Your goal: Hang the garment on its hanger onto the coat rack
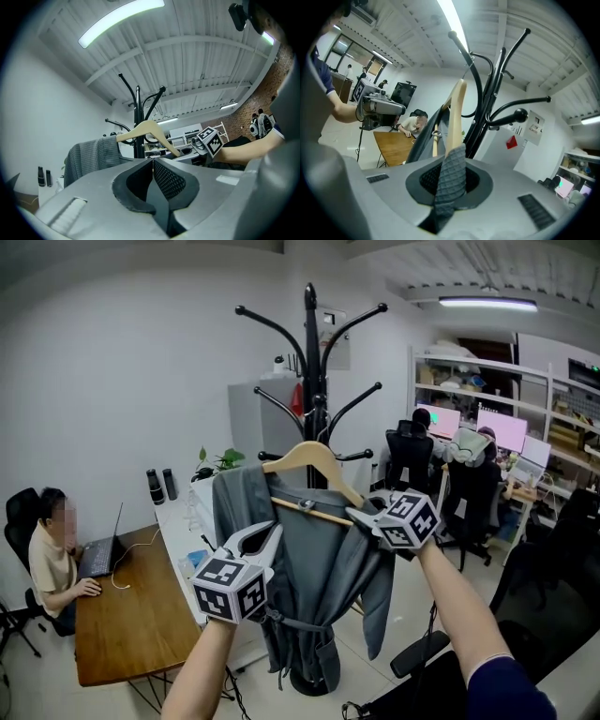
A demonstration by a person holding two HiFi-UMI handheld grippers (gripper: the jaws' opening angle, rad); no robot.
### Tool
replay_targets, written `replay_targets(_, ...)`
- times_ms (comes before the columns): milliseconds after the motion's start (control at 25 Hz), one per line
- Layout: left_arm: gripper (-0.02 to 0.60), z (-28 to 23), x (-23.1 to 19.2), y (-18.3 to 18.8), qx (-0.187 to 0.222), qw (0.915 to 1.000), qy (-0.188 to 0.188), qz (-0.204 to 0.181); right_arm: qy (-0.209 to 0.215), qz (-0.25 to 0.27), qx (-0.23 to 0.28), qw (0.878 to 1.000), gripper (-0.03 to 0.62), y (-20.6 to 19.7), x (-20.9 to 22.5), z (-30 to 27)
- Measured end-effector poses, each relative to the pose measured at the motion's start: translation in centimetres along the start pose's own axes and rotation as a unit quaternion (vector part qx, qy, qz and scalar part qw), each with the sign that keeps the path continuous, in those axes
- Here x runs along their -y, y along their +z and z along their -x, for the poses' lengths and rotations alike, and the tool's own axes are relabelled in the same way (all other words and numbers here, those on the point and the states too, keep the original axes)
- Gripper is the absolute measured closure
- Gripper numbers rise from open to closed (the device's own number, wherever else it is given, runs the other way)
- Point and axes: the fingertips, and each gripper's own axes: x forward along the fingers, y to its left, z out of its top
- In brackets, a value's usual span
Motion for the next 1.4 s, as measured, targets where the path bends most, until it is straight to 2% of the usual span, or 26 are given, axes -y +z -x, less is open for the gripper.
replay_targets(280, 0.581, 1.0, -0.8, -2.5, -0.015, 0.9994, 0.032, -0.001, 0.033, -0.019, -0.01, 0.999, 0.562, -3.1, 0.8, -3.5)
replay_targets(480, 0.581, 1.9, -1.4, -4.0, -0.031, 0.9976, 0.059, -0.018, 0.06, -0.034, -0.027, 0.997, 0.562, -5.7, 0.6, -5.7)
replay_targets(640, 0.581, 1.6, -0.9, -4.7, -0.039, 0.9972, 0.062, -0.014, 0.08, -0.041, -0.034, 0.995, 0.561, -7.5, 0.5, -6.4)
replay_targets(920, 0.581, 1.2, -1.2, -6.0, -0.053, 0.9964, 0.066, 0.003, 0.099, -0.052, -0.024, 0.993, 0.56, -7.5, 0.3, -6.6)
replay_targets(1080, 0.581, 1.1, -0.9, -6.7, -0.056, 0.9967, 0.059, 0.013, 0.09, -0.048, -0.027, 0.994, 0.557, -7.5, 0.1, -6.6)
replay_targets(1280, 0.581, 1.2, -0.5, -6.6, -0.057, 0.9971, 0.049, 0.015, 0.056, -0.043, -0.033, 0.997, 0.542, -7.8, 0.4, -6.6)
replay_targets(1360, 0.581, 1.6, -0.5, -6.5, -0.056, 0.9971, 0.048, 0.016, 0.029, -0.052, -0.028, 0.998, 0.499, -8.0, 0.9, -6.4)
replay_targets(1400, 0.581, 1.9, -0.6, -6.5, -0.056, 0.9971, 0.047, 0.017, 0.014, -0.059, -0.025, 0.998, 0.449, -8.1, 1.1, -6.2)
